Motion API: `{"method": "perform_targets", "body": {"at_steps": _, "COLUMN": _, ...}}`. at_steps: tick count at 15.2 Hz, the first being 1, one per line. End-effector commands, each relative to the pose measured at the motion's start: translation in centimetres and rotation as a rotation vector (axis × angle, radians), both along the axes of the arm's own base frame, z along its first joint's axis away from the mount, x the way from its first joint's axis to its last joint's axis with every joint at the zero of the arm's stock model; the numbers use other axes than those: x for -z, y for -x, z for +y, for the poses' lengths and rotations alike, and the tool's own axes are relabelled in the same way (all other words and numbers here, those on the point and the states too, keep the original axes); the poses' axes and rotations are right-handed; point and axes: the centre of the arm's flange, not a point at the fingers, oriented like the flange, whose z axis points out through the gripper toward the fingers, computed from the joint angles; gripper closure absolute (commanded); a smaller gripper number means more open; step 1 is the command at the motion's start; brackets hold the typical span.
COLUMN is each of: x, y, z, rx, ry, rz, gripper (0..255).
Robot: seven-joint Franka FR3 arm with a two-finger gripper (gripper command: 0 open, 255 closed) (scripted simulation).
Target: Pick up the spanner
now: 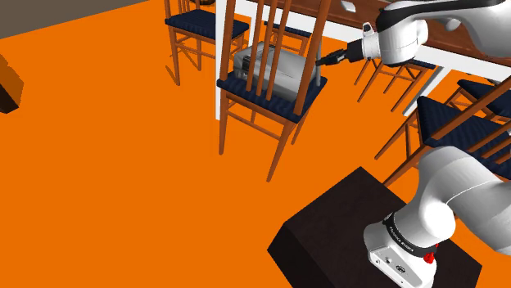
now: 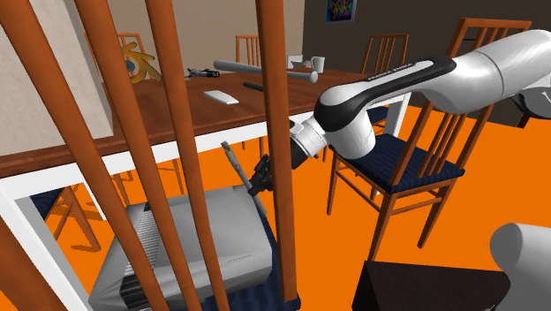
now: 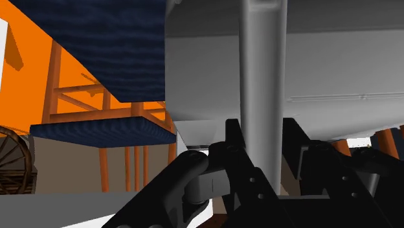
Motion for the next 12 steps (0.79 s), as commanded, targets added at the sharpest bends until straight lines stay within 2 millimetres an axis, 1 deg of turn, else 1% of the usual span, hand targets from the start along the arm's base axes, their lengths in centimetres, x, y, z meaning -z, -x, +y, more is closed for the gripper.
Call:
{"method": "perform_targets", "body": {"at_steps": 1, "x": -1.0, "y": 0.1, "z": 0.0, "rx": 0.000, "ry": 0.000, "rz": 0.000, "gripper": 255}}
{"method": "perform_targets", "body": {"at_steps": 10, "x": -5.7, "y": 0.1, "z": 0.0, "rx": 0.000, "ry": 0.000, "rz": 0.000, "gripper": 255}}
{"method": "perform_targets", "body": {"at_steps": 12, "x": -5.8, "y": 0.1, "z": 0.0, "rx": 0.000, "ry": 0.000, "rz": 0.001, "gripper": 255}}
